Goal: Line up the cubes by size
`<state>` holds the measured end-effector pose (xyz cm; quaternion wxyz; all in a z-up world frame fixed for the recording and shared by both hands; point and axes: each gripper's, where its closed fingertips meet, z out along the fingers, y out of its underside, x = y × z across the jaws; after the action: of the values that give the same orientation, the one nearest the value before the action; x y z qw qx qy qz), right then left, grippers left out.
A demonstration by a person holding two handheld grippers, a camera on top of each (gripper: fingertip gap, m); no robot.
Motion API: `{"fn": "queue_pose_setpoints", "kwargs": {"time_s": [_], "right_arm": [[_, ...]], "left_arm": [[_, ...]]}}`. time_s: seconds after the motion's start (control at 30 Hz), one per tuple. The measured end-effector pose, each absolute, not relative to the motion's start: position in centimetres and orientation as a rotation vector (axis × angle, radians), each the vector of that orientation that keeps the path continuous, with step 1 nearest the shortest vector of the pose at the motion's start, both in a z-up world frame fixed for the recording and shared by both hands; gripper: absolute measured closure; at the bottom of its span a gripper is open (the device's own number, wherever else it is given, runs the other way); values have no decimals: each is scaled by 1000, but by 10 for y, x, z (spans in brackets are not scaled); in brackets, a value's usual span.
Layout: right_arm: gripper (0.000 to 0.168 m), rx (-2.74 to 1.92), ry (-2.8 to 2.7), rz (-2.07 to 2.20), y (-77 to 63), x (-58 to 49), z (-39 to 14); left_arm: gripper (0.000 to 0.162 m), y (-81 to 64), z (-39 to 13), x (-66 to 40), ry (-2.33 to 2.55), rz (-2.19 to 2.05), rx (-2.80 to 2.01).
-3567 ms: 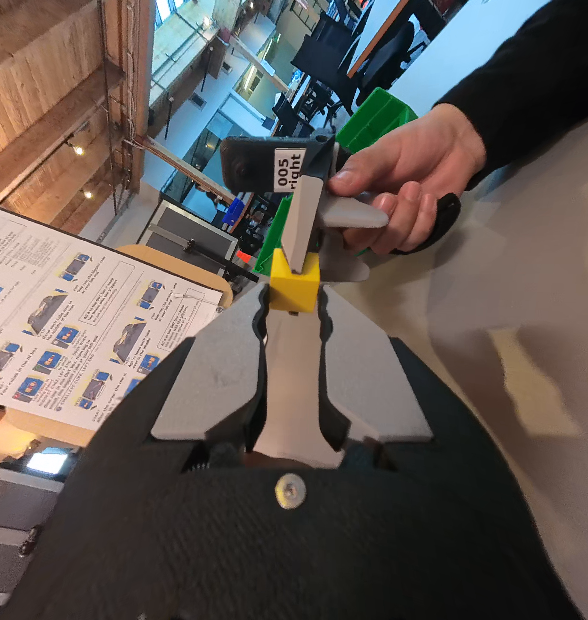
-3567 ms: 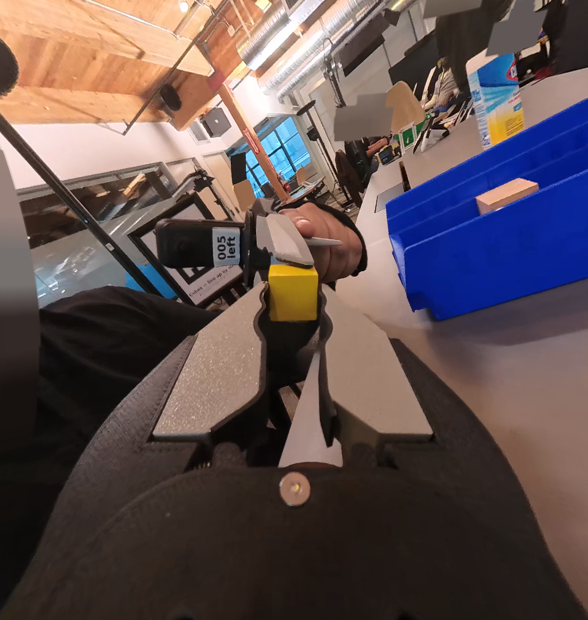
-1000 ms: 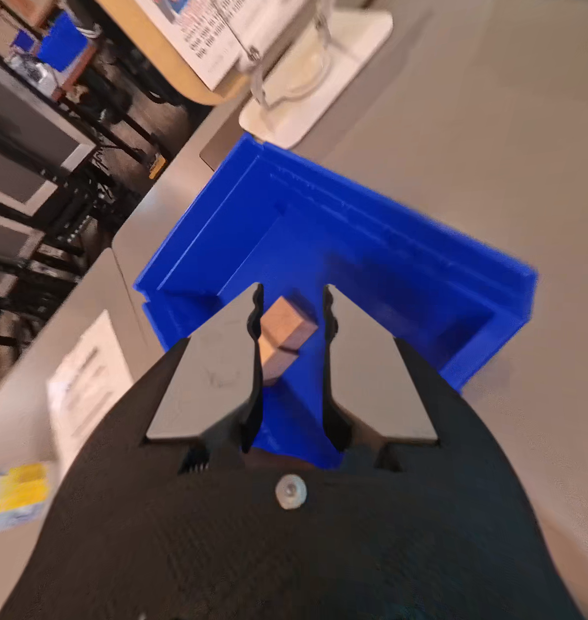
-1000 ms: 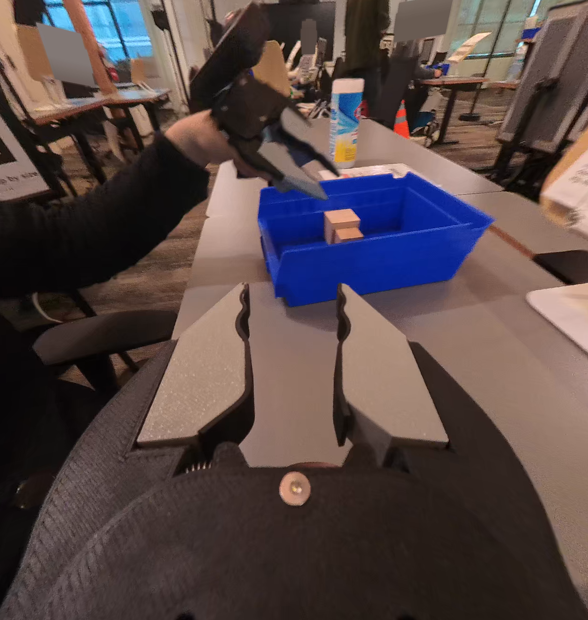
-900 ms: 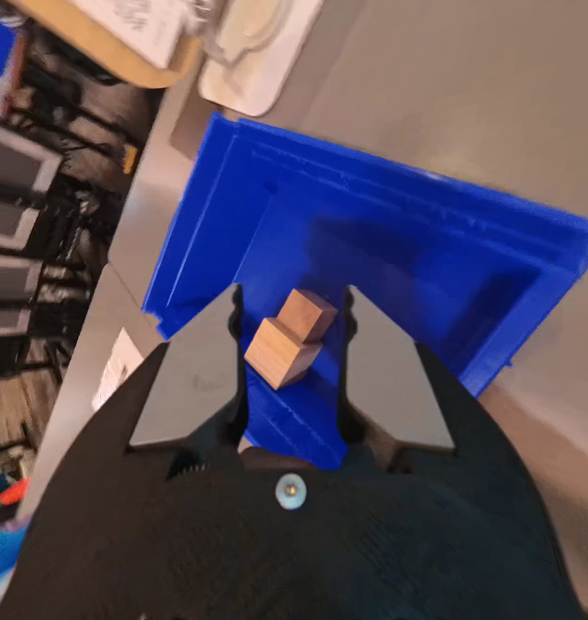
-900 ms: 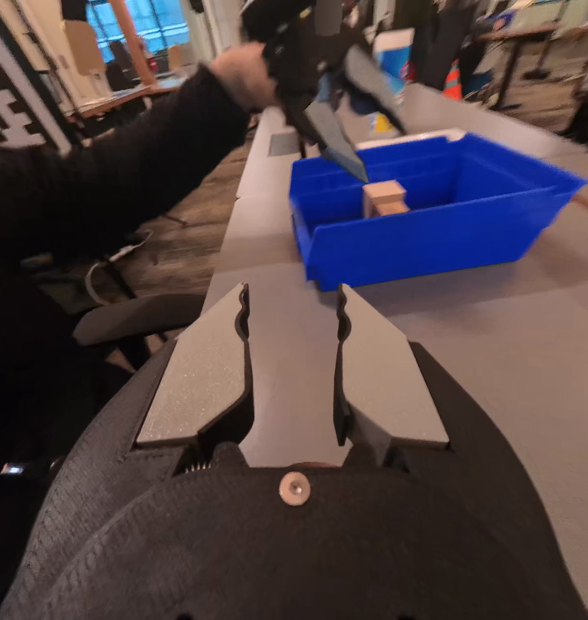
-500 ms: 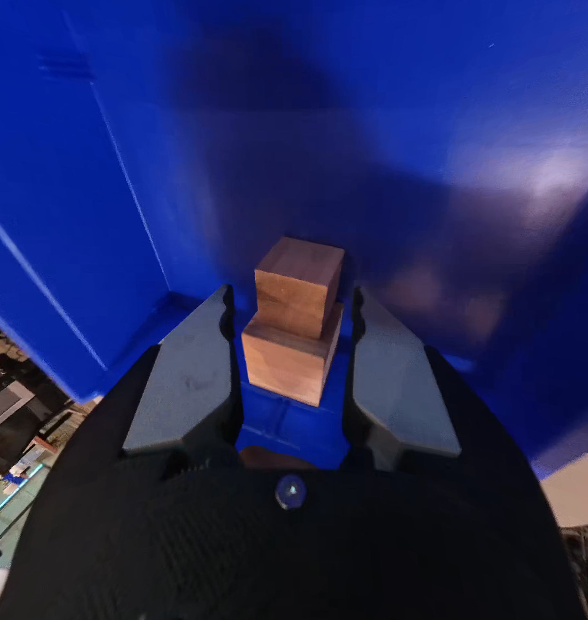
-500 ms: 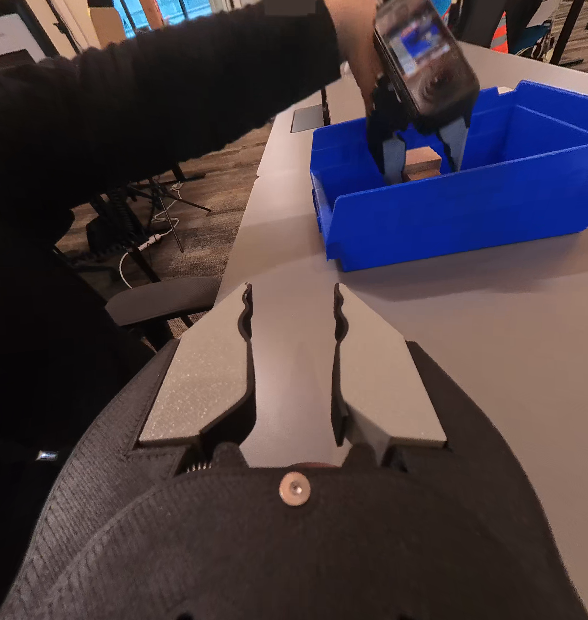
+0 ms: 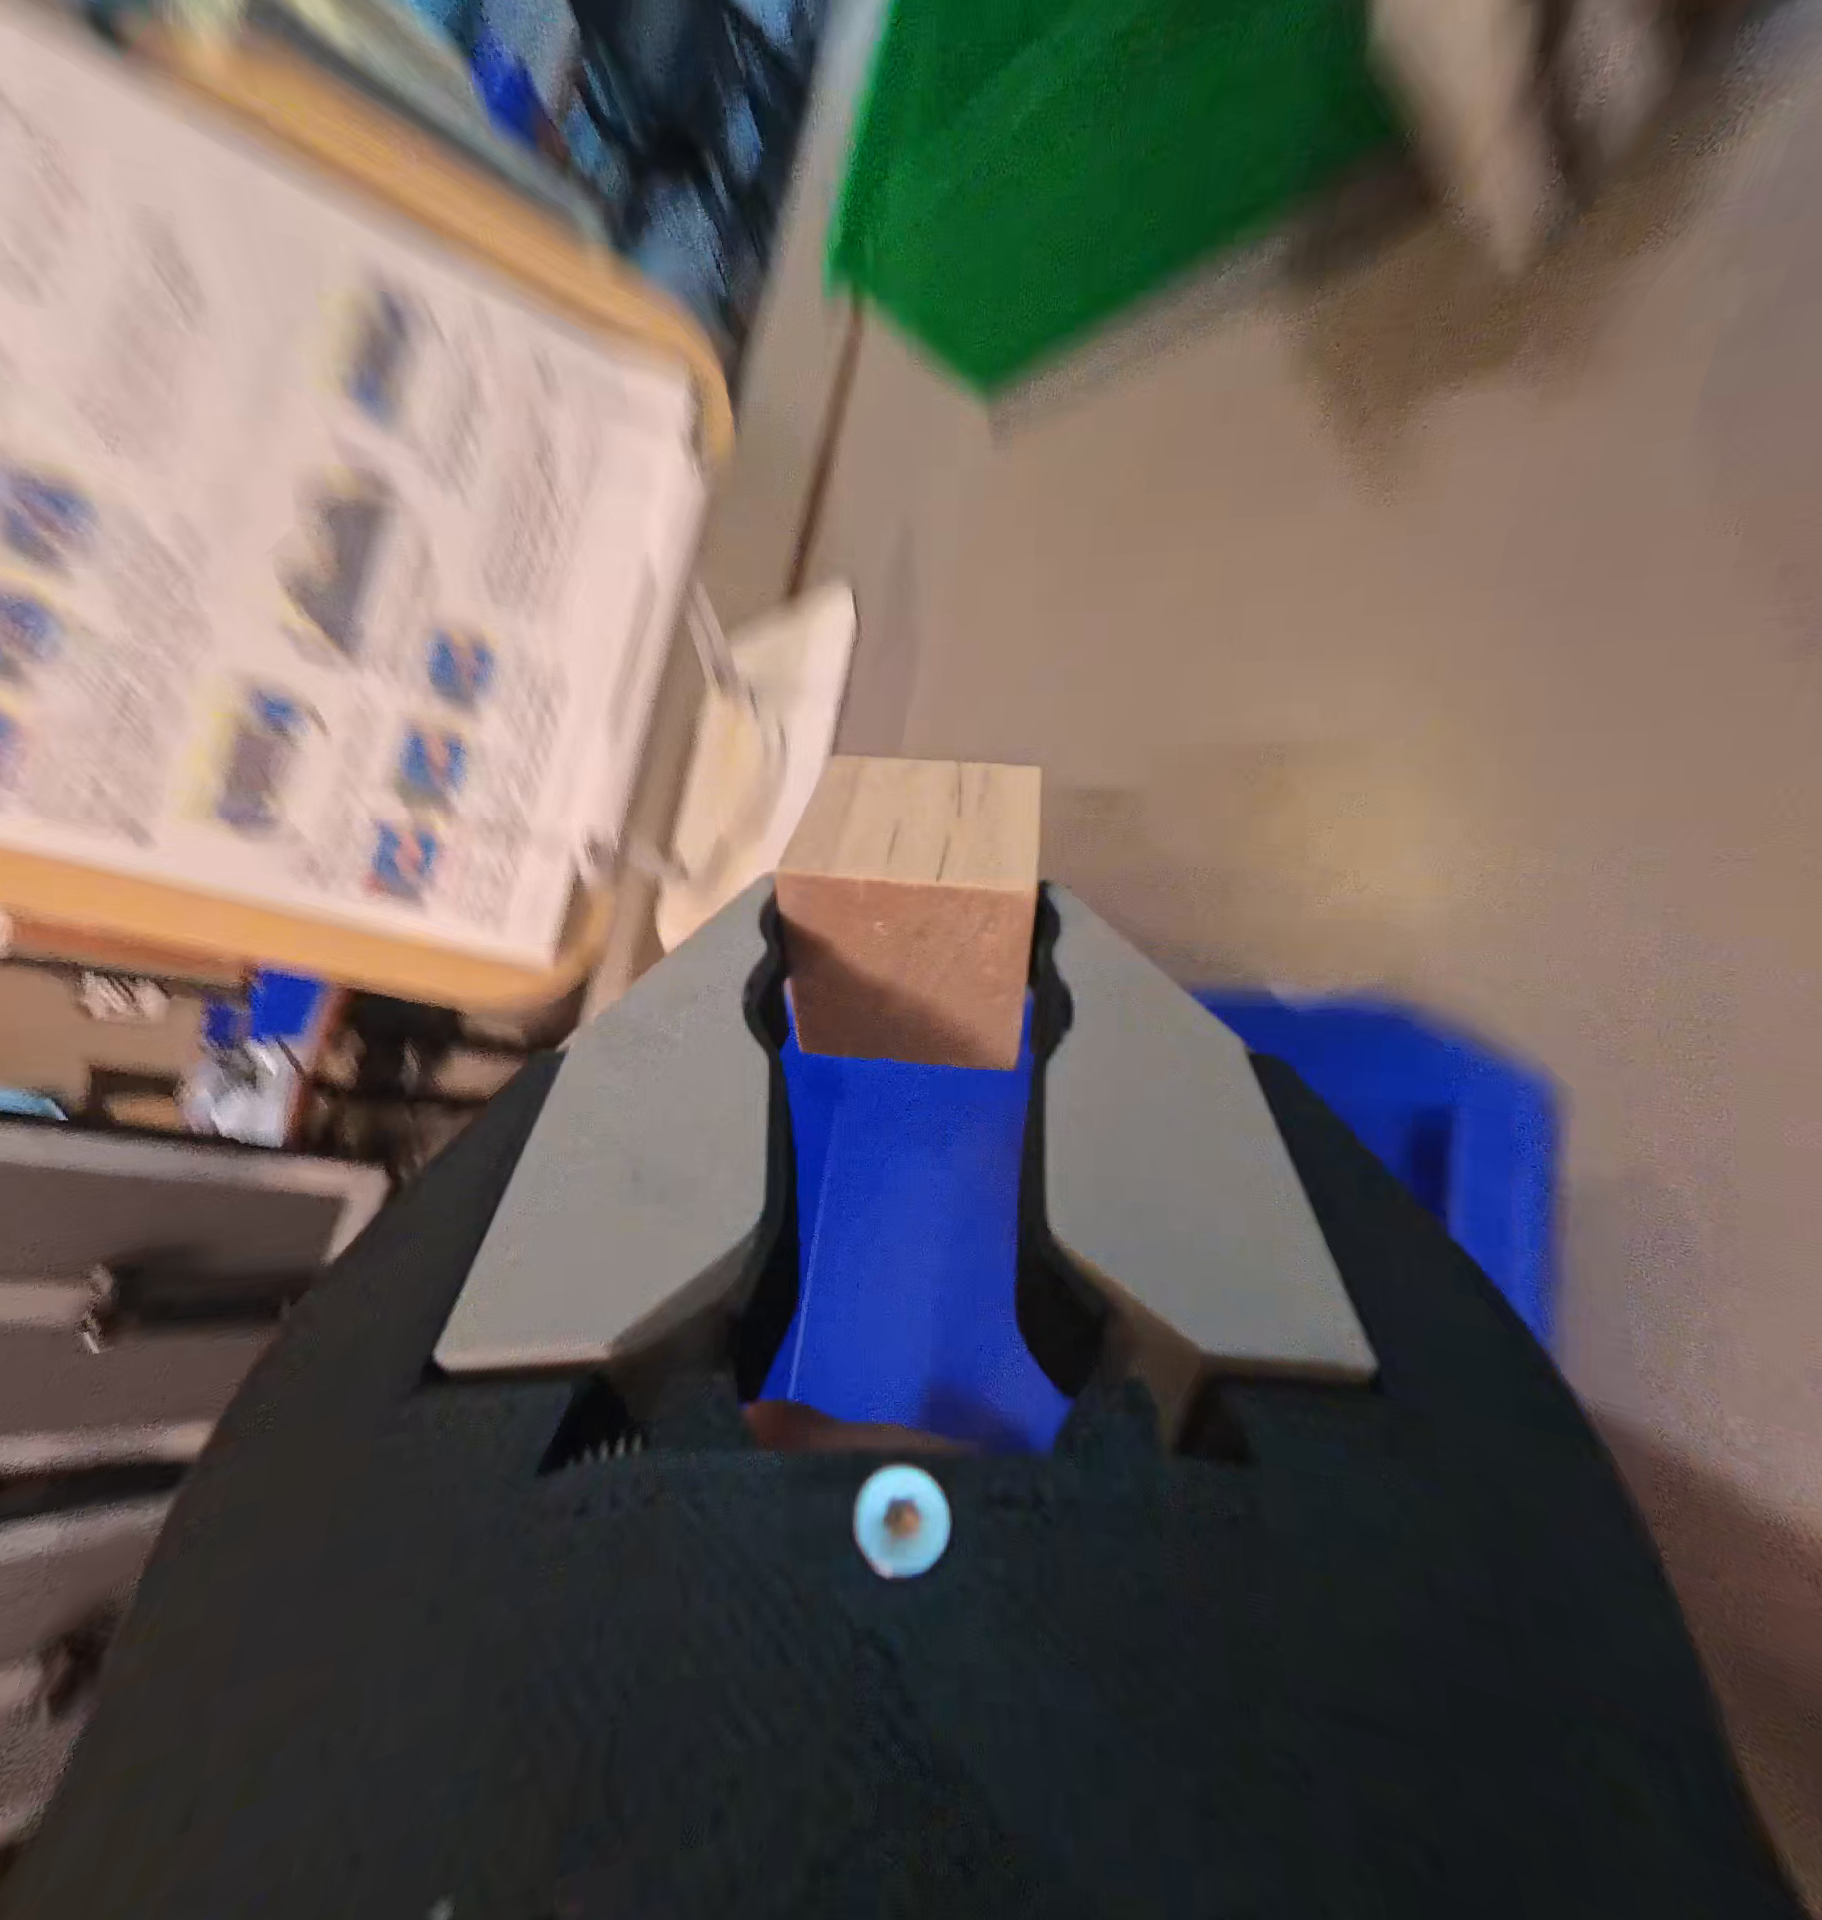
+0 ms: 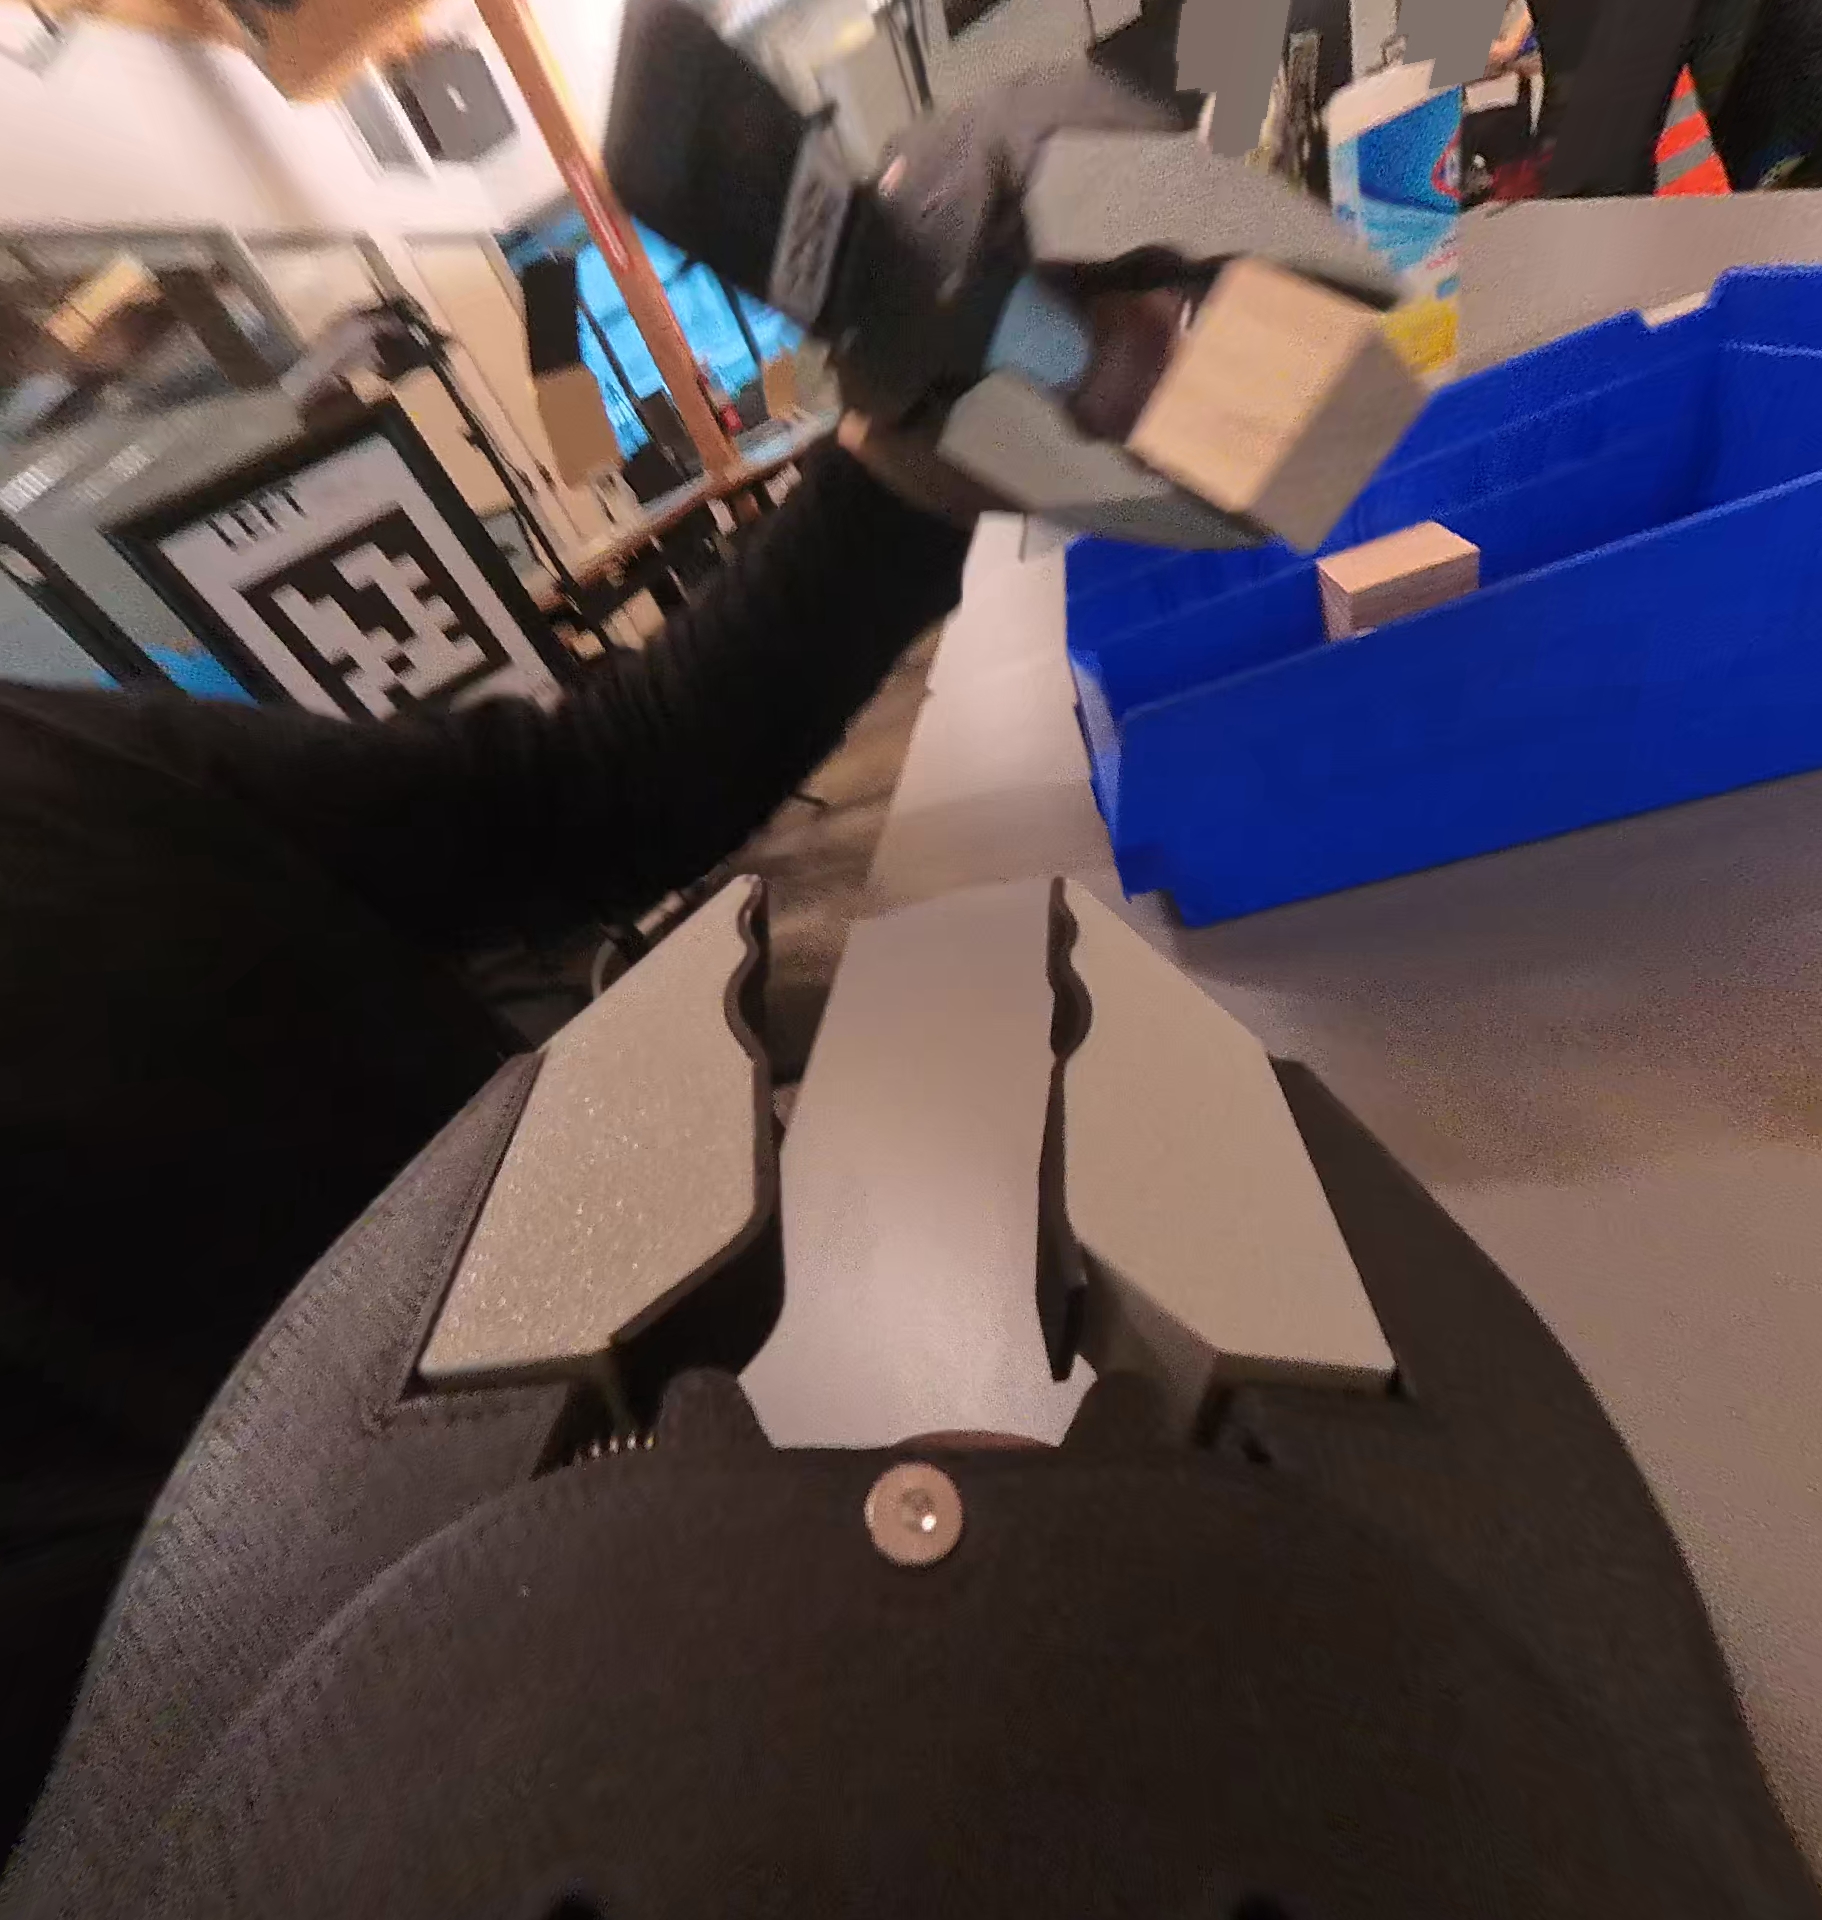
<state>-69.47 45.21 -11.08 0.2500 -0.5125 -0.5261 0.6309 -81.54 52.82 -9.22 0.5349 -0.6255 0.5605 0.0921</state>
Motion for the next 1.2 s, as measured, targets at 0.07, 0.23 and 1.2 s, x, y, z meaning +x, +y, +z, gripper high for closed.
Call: {"fn": "queue_pose_setpoints", "kwargs": {"time_s": [0.07,0.23,1.2], "right_arm": [[107,-1386,-1355,1812,455,-695,-100],[111,-1317,-1267,1991,451,-692,-79],[125,-1173,-1125,1738,481,-667,-51]], "left_arm": [[119,500,-75,-776,1312,197,-1327],[119,461,-77,-709,1312,194,-1139],[162,484,-41,-799,786,459,-1331]]}}
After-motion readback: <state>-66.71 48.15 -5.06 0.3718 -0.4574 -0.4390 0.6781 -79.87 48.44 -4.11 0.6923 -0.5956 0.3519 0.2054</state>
